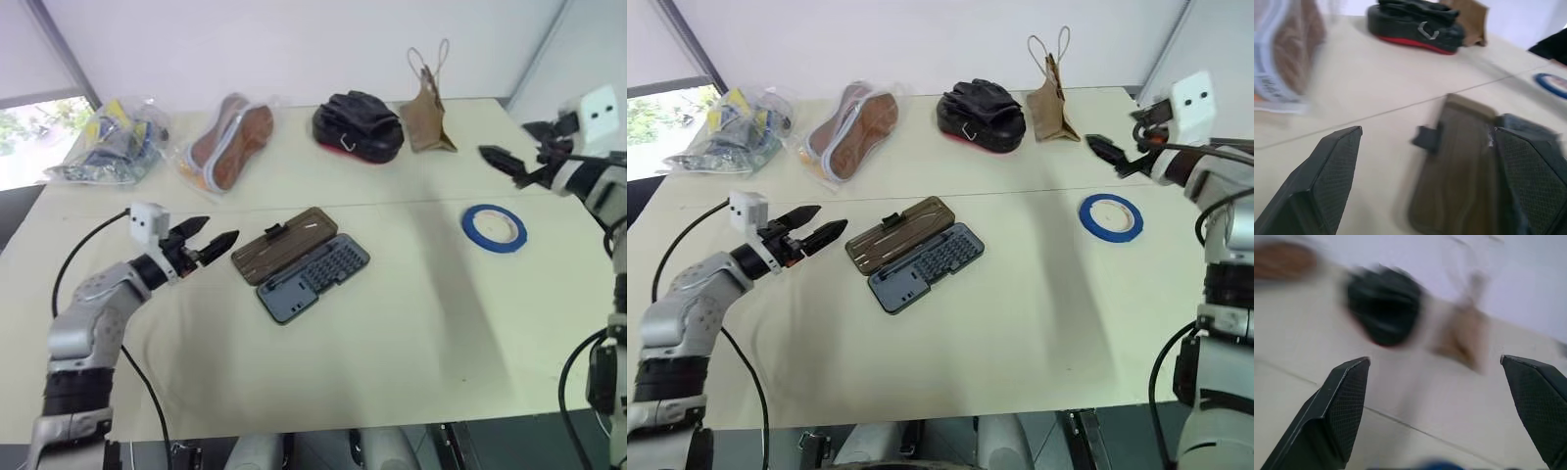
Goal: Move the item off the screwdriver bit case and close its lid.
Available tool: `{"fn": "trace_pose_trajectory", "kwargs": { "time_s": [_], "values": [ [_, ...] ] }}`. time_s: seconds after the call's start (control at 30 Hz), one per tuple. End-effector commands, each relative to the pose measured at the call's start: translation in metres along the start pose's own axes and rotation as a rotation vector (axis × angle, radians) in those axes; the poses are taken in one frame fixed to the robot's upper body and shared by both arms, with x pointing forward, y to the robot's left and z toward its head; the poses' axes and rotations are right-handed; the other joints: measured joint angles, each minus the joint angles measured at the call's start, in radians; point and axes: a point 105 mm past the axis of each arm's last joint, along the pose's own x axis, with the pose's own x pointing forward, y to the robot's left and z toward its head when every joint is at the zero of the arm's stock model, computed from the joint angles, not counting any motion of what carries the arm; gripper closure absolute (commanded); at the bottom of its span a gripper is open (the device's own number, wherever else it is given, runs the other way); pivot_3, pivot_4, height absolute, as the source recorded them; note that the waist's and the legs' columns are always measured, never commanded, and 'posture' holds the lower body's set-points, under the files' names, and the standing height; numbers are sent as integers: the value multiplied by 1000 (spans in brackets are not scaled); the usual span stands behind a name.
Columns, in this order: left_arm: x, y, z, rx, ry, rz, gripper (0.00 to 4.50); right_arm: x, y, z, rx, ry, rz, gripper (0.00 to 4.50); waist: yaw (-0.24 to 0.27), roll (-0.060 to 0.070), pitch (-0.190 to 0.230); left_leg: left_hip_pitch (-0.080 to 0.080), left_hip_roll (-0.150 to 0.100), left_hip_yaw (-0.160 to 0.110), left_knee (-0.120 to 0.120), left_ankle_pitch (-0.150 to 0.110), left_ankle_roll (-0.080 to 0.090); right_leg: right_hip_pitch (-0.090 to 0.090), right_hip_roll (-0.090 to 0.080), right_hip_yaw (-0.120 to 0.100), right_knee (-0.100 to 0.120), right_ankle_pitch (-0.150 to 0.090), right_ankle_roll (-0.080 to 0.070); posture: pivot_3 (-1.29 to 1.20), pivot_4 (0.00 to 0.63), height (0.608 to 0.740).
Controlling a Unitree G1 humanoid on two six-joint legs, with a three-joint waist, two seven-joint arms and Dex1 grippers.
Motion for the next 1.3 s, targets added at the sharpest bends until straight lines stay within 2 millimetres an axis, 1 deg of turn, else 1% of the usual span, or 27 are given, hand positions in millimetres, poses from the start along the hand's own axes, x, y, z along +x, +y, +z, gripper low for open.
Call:
{"fn": "trace_pose_trajectory", "kwargs": {
  "time_s": [0.03, 0.1, 0.17, 0.2, 0.3, 0.4, 0.53, 0.63, 0.67, 0.7, 0.8, 0.87, 0.9, 0.97, 1.07, 1.13, 1.17, 1.2, 1.3],
  "values": [
    [12, 6, -10, 67, 22, -12, 0, 1, 47, 10, 49, -53, 205, 49, 4, 0, 0, 0, 0, 0, 1, 0, 0, 0, -1, 0, 0, 0, 0, 0, 150, 740],
    [25, 8, -18, 97, 53, -28, 0, 5, 70, 4, 87, -54, 282, 49, 7, 0, 0, -1, -3, 0, 1, 0, 1, -1, -3, 0, 0, 0, 0, 0, 150, 740],
    [36, 10, -26, 138, 94, -49, 0, 9, 86, 1, 121, -68, 320, 49, 12, -1, 0, -2, -4, 0, 1, -1, 1, -2, -4, 0, 1, 0, 0, 0, 150, 740],
    [41, 11, -28, 146, 108, -62, 0, 10, 91, 1, 130, -73, 328, 49, 13, -1, 0, -2, -4, 0, 1, -1, 1, -2, -4, 0, 1, 0, 0, 0, 150, 740],
    [51, 9, -30, 179, 141, -117, 0, 13, 98, -1, 139, -77, 331, 49, 16, -1, 0, -3, -4, 0, 1, 0, 1, -3, -4, -1, 1, 0, 1, 0, 150, 740],
    [61, 3, -38, 243, 227, -206, 0, 13, 99, -7, 145, -78, 315, 49, 18, -1, 0, -3, -5, 0, 2, 0, 1, -3, -5, -1, 1, 0, 1, 0, 150, 740],
    [62, 2, -50, 286, 331, -279, 0, 11, 101, -10, 144, -84, 298, 49, 18, -1, 0, -4, -5, 0, 2, -1, 1, -3, -5, -1, 1, 0, 1, 0, 150, 740],
    [60, 2, -56, 318, 384, -319, 853, 8, 102, -12, 136, -83, 279, 0, 17, -1, 0, -4, -5, 0, 2, -1, 1, -3, -4, -1, 1, 1, 1, 0, 150, 740],
    [60, 1, -58, 324, 395, -327, 1393, 6, 102, -12, 136, -84, 272, 0, 17, -1, 0, -3, -5, 0, 2, -1, 2, -3, -4, -1, 1, 0, 1, 0, 150, 740],
    [60, 1, -59, 325, 402, -332, 1703, 5, 102, -12, 135, -85, 268, 0, 17, -1, 0, -3, -5, 0, 2, -1, 2, -3, -4, -1, 1, 1, 1, 0, 150, 740],
    [60, 0, -64, 320, 425, -340, 3281, 1, 101, -12, 132, -86, 251, 0, 16, -1, -1, -3, -5, 0, 2, -1, 2, -3, -4, -1, 2, 1, 1, 0, 150, 740],
    [60, 0, -66, 315, 436, -344, 4254, -1, 99, -11, 131, -86, 240, 0, 17, -1, -1, -2, -5, 0, 2, -1, 2, -2, -4, -1, 2, 1, 1, 0, 150, 740],
    [60, -1, -66, 303, 437, -345, 4433, -1, 98, -11, 131, -86, 235, 0, 16, -2, -2, -1, -5, 0, 2, -1, 2, -1, -4, -1, 2, 1, 1, 0, 150, 740],
    [61, 0, -67, 291, 446, -337, 4433, -1, 96, -12, 136, -87, 225, 0, 16, -2, -2, 0, -5, 0, 2, -1, 2, 0, -4, -1, 2, 1, 2, 0, 150, 740],
    [66, 0, -56, 369, 426, -349, 4433, 0, 93, -14, 138, -80, 213, 0, 16, -2, -2, 2, -5, 0, 2, -1, 2, 2, -4, -1, 2, 1, 2, 0, 150, 740],
    [69, -12, -43, 524, 384, -464, 4433, 0, 93, -15, 143, -79, 214, 0, 17, -2, -2, 2, -5, 0, 2, -1, 2, 2, -4, -1, 2, 1, 2, 0, 150, 740],
    [69, -23, -36, 624, 353, -564, 4433, 1, 93, -15, 144, -77, 215, 0, 16, -2, -2, 2, -5, 0, 2, -1, 2, 2, -4, -1, 2, 1, 2, 0, 150, 740],
    [66, -32, -33, 703, 348, -658, 4433, 1, 93, -16, 145, -75, 215, 0, 17, -2, -1, 2, -5, 0, 2, -1, 2, 2, -4, -1, 2, 1, 2, 0, 150, 740],
    [62, -45, -29, 796, 354, -807, 4433, 1, 93, -16, 147, -72, 213, 0, 19, -3, -1, -2, -5, 0, 2, -1, 2, -2, -4, -1, 2, 1, 2, 0, 150, 740]
  ]
}}
